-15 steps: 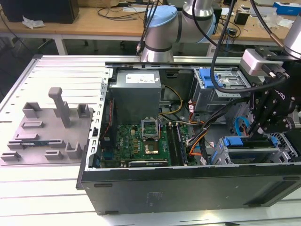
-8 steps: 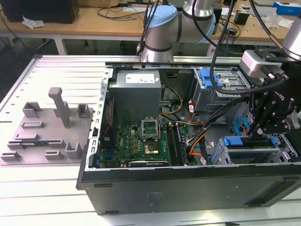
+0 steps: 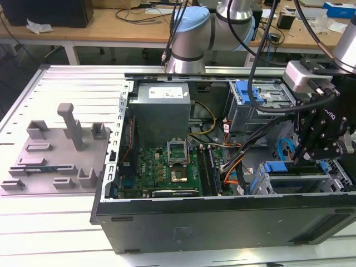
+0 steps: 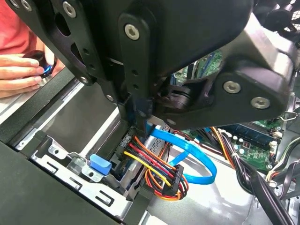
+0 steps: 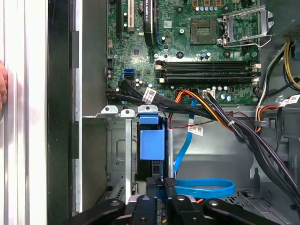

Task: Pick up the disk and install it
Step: 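Insert the second disk wire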

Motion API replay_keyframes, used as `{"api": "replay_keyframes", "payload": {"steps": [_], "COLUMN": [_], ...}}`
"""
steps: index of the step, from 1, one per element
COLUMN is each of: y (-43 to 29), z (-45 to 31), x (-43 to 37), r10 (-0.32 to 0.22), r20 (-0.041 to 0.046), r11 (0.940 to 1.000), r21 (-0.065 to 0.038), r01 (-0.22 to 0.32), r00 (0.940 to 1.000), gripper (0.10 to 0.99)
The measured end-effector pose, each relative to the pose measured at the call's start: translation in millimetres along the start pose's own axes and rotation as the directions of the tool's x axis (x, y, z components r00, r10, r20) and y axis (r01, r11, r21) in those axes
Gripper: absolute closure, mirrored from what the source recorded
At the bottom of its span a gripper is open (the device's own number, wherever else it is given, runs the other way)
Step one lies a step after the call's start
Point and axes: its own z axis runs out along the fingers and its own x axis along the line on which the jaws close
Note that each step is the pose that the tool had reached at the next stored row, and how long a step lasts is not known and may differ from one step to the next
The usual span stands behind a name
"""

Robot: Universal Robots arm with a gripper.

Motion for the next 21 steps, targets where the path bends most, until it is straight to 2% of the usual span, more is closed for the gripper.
{"api": "replay_keyframes", "payload": {"steps": [1,14,17,21], "y": [0.0,0.4,0.6,1.0], "z": [-0.7,-11.5,-15.8,-28.6], "x": [0.1,0.9,1.3,2.1], "r10": [0.000,0.000,0.000,0.000], "r20": [-0.0004,-0.0007,-0.0007,-0.0007], "r11": [1.0000,1.0000,1.0000,1.0000], "r21": [0.000,0.000,0.000,0.000], "r01": [0.000,0.000,0.000,0.000], "r00": [1.0000,1.0000,1.0000,1.0000], "gripper": [0.851,0.851,0.851,0.851]}}
